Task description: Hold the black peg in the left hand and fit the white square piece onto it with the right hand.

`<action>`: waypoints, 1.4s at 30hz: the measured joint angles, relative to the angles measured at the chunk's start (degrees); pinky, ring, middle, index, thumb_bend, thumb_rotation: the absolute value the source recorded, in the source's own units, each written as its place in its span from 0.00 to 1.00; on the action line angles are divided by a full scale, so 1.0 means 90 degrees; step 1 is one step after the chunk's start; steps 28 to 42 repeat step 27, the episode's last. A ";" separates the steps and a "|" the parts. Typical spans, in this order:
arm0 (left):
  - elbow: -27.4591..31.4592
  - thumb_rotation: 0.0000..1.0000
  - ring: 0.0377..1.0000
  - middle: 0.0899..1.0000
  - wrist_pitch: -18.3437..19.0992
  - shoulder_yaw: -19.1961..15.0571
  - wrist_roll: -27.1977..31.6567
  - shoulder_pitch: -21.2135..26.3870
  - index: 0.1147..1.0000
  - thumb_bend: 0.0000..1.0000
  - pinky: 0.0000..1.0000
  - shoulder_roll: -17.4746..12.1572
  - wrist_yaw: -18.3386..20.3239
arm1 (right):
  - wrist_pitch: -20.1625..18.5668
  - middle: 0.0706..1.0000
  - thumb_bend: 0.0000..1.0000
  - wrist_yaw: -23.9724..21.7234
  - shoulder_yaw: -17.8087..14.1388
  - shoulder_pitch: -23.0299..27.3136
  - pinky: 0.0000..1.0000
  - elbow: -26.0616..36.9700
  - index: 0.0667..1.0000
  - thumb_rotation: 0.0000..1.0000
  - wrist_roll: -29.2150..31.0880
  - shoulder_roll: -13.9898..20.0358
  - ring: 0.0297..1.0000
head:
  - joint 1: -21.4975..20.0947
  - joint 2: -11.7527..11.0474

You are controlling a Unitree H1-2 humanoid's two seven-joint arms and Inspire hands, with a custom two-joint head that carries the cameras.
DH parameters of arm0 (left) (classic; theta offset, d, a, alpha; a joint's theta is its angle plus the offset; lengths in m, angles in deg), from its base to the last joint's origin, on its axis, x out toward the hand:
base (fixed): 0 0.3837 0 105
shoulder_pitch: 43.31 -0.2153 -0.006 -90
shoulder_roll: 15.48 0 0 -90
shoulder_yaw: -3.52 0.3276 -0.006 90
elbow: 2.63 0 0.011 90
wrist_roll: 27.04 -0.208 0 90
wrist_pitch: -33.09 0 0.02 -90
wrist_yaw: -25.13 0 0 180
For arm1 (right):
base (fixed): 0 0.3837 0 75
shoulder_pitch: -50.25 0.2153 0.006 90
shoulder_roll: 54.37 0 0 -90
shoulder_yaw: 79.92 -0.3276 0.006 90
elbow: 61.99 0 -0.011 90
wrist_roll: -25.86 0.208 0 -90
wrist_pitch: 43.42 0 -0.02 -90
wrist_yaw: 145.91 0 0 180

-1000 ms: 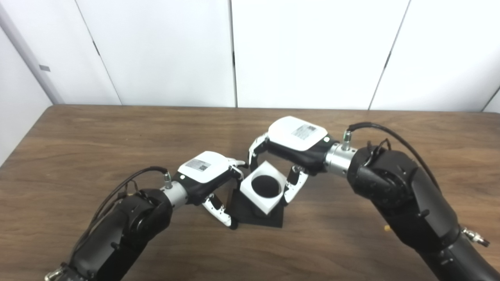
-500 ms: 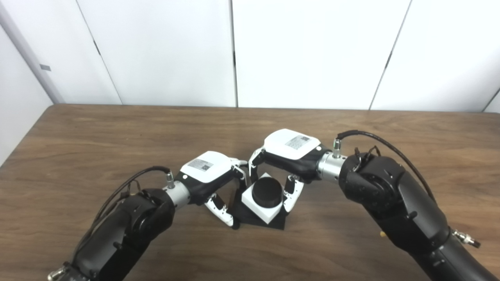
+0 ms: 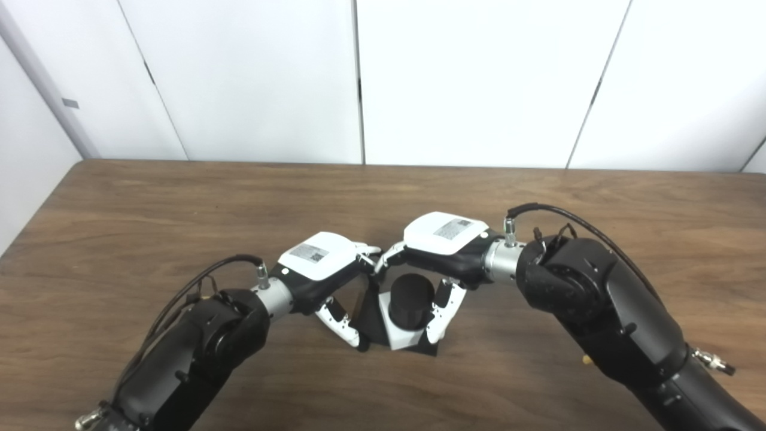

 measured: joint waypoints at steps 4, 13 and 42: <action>0.0038 0.07 0.91 0.91 0.0060 0.0015 -0.0005 -0.0004 0.42 0.52 0.71 0.0000 0.0010 | -0.0044 0.82 0.99 -0.0056 -0.0050 -0.0001 0.74 0.0007 0.82 0.36 -0.0001 0.0004 0.81 | 0.0010 0.0010; 0.0063 0.07 0.91 0.91 0.0114 0.0043 -0.0005 -0.0008 0.42 0.52 0.71 -0.0001 0.0010 | -0.0057 0.82 0.99 0.0011 -0.0408 -0.0061 0.70 -0.0012 0.84 0.36 0.0067 0.0021 0.80 | 0.0010 0.0039; 0.0069 0.07 0.90 0.90 0.0121 0.0042 -0.0004 -0.0013 0.42 0.52 0.70 -0.0007 0.0009 | -0.0617 0.82 0.78 0.0089 -0.1563 0.0069 0.63 0.0128 0.81 0.00 0.0538 0.0731 0.78 | -0.0098 0.0029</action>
